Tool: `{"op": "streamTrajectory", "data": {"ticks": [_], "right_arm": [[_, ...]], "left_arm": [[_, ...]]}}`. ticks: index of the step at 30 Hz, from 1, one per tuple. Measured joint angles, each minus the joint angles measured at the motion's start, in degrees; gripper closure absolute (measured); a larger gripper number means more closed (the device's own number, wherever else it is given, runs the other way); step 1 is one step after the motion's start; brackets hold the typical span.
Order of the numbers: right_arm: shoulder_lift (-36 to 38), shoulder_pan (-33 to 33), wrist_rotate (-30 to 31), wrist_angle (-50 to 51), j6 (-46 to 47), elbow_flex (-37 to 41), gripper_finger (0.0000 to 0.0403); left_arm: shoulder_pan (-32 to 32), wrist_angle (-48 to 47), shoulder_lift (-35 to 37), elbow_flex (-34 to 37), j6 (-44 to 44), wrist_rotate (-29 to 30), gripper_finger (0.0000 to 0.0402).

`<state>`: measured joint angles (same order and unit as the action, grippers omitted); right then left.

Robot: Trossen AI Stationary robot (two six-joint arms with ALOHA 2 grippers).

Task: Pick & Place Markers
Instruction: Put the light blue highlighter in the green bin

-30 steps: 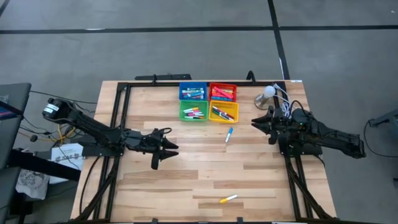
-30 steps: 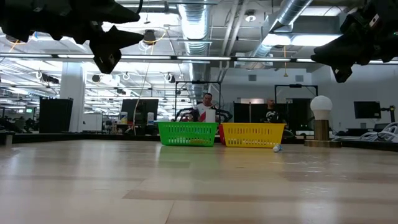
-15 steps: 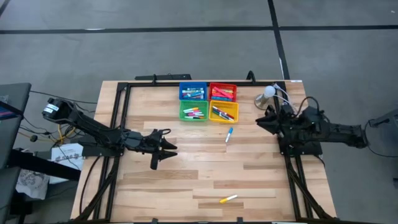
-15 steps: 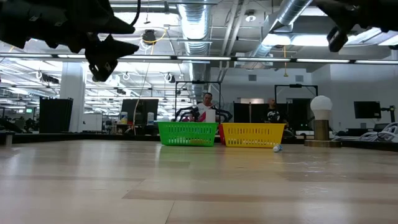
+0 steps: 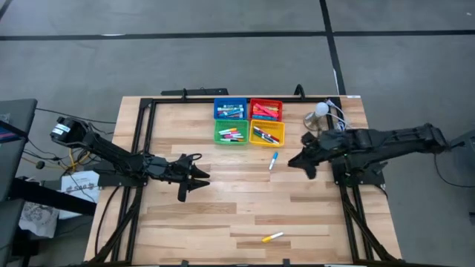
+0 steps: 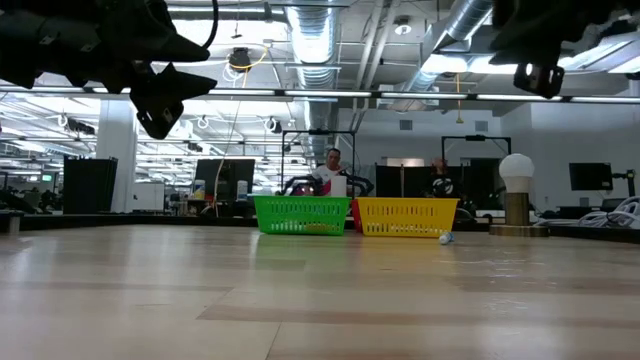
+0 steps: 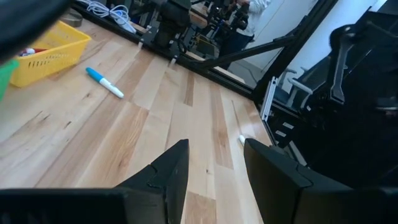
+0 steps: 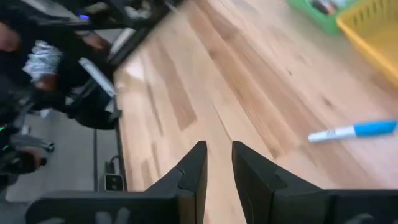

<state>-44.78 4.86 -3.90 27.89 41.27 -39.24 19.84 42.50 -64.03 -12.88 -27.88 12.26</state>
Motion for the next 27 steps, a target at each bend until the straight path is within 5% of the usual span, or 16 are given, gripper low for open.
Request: {"op": "streamTrajectory", "data": {"ticks": [10, 27], "right_arm": [[-18.55, -3.27, 0.02, 2.19, 16.38, -10.87, 0.0337], [-36.11, -6.91, -2.09, 5.53, 28.27, -12.07, 0.0337]], "left_arm": [[0.0, 0.0, 0.0, 0.0, 2.89, 0.05, 0.0247], [-0.07, -0.04, 0.0, 0.17, 6.27, -0.54, 0.0247]]}}
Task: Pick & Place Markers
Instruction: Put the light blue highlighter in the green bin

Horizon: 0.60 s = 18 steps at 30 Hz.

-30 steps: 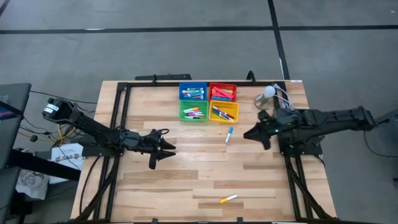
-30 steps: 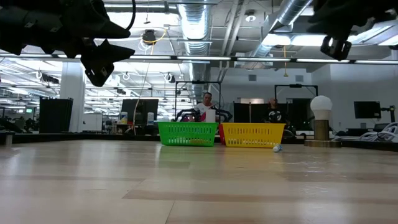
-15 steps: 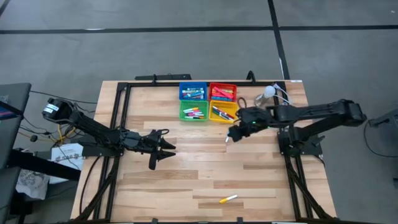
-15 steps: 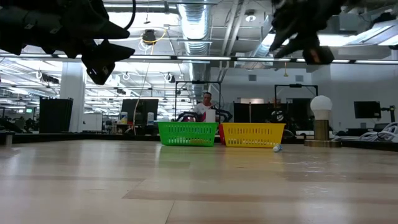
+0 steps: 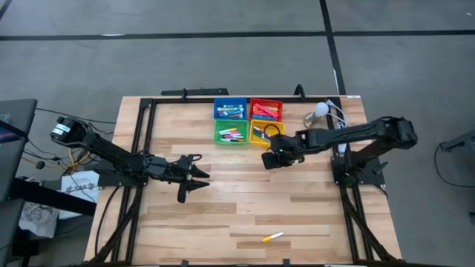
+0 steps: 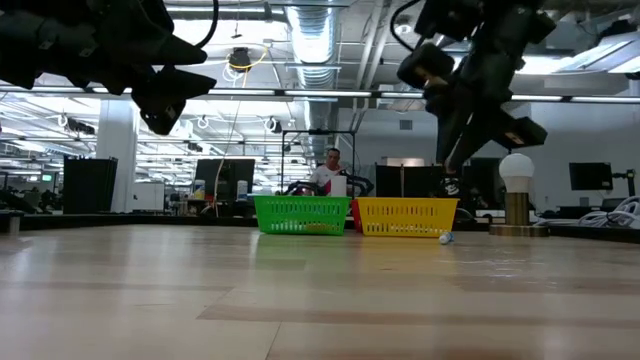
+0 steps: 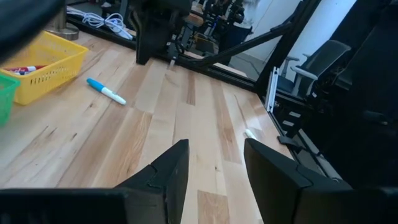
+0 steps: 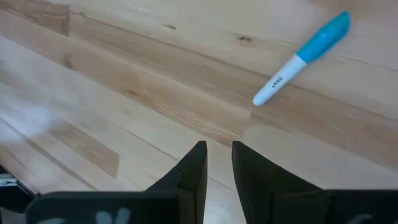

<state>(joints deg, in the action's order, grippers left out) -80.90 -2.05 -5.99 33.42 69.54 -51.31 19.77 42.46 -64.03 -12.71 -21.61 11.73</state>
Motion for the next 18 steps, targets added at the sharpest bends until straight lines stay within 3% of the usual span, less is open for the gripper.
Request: {"op": "streamTrajectory", "data": {"ticks": [6, 18], "right_arm": [[-3.63, -1.3, -4.62, -2.34, -0.32, 0.0, 0.0337], [-5.32, -2.12, -3.99, 0.16, 2.07, 0.04, 0.0302]], "left_arm": [[0.0, 0.0, 0.0, 0.0, 1.48, -0.03, 0.0247], [0.0, -0.4, 0.0, 0.0, 2.99, -0.07, 0.0247]]}}
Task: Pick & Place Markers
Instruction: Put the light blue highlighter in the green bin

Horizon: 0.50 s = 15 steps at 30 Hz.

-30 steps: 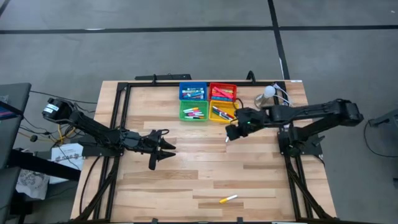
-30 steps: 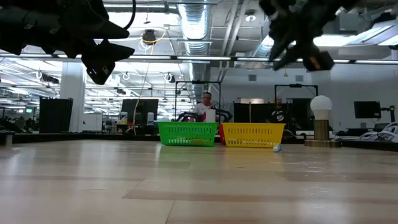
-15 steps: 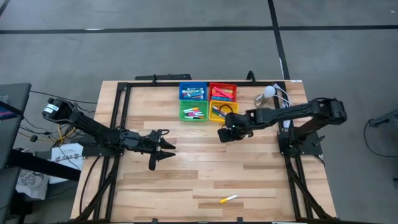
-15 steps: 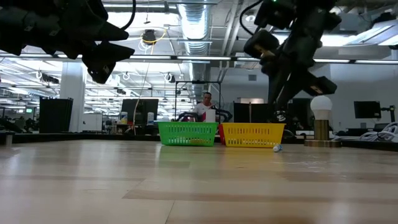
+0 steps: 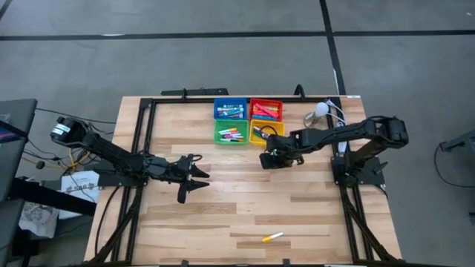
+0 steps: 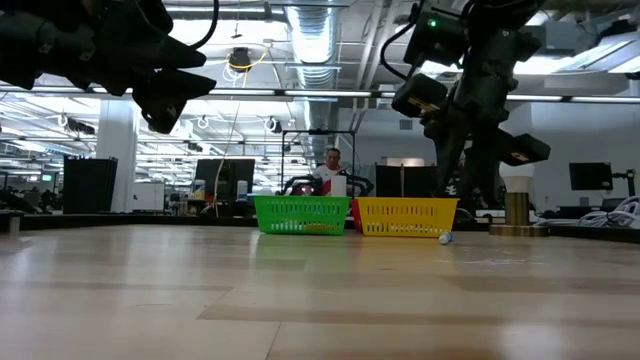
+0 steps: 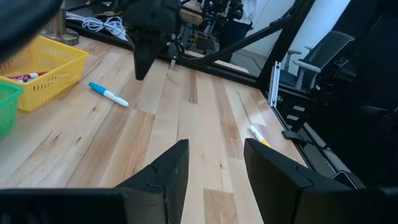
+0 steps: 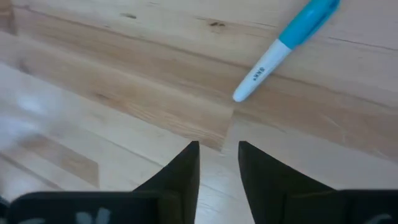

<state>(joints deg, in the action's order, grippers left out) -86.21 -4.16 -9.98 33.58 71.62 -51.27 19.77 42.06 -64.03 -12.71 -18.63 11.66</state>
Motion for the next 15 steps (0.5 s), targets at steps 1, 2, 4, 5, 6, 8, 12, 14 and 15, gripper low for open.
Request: {"op": "streamTrajectory", "data": {"ticks": [1, 2, 4, 5, 6, 8, 12, 14, 15], "right_arm": [[0.04, 0.0, 0.0, -0.18, 0.22, 0.0, 0.0295], [0.04, 0.0, -0.02, -0.12, 0.41, 0.0, 0.0286], [0.04, 0.0, 0.02, 0.57, 0.43, 0.0, 0.0266], [0.04, 0.0, 0.3, 0.69, 0.46, 0.0, 0.0255], [-0.02, 0.0, 1.0, 0.69, 0.63, 0.0, 0.0244], [-0.13, 0.0, 2.72, 0.8, 2.23, 0.0, 0.0224], [-0.13, -0.11, 8.11, 0.88, 4.88, 0.0, 0.0195], [-0.13, -0.25, 11.07, 0.94, 7.19, 0.0, 0.0188], [-0.13, -0.47, 12.01, 0.89, 7.88, 0.0, 0.0187]], "left_arm": [[0.0, -0.01, 0.0, 0.0, 0.02, -0.01, 0.0247], [0.0, -0.02, 0.0, 0.0, 0.17, 0.0, 0.0247], [0.0, -0.02, 0.0, 0.0, 0.45, 0.0, 0.0247], [0.0, -0.02, 0.0, 0.02, 0.62, 0.0, 0.0247], [0.0, -0.03, 0.0, 0.02, 0.74, 0.0, 0.0247], [0.0, -0.02, 0.0, 0.03, 1.25, 0.0, 0.0247], [0.0, -0.02, 0.0, 0.04, 1.94, 0.02, 0.0247], [0.0, -0.02, 0.0, 0.04, 1.94, 0.02, 0.0247], [0.0, -0.02, 0.0, 0.04, 1.94, 0.02, 0.0247]]}}
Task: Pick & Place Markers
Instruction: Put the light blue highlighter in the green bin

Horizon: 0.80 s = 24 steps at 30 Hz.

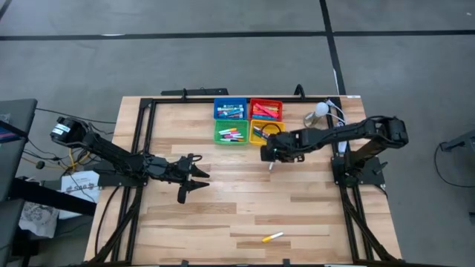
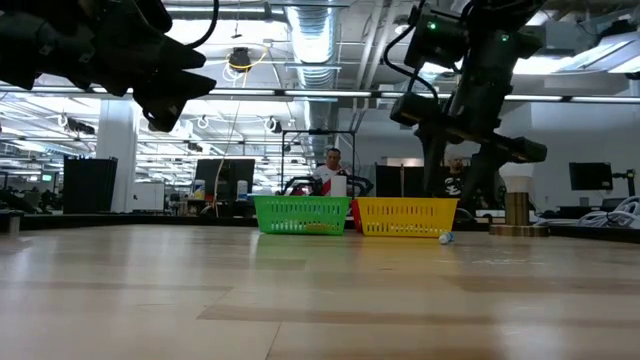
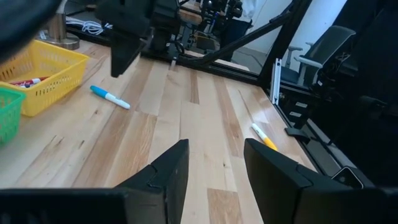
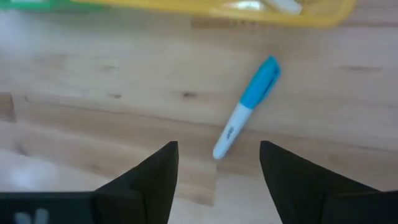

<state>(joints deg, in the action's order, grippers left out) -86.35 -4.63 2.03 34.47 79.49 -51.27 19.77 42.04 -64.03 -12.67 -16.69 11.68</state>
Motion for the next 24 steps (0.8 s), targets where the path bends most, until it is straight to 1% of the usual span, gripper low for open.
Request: {"op": "streamTrajectory", "data": {"ticks": [6, 14, 21, 24], "right_arm": [[-1.18, -0.45, 0.27, -0.04, 0.1, 0.0, 0.0193], [-7.31, -0.3, 0.74, -0.67, 0.11, 0.02, 0.0209], [-10.12, -0.36, 1.11, -4.77, 0.67, -0.01, 0.0205], [-11.72, -0.36, 1.17, -4.75, 1.16, -0.17, 0.0205]], "left_arm": [[0.0, 0.0, 0.0, 0.0, 0.39, 0.0, 0.0247], [0.0, 0.0, 0.0, 0.02, 0.38, 0.0, 0.0247], [0.0, 0.0, 0.01, 0.02, 0.35, 0.0, 0.0247], [0.0, 0.0, 0.0, 0.02, 0.36, 0.0, 0.0247]]}}
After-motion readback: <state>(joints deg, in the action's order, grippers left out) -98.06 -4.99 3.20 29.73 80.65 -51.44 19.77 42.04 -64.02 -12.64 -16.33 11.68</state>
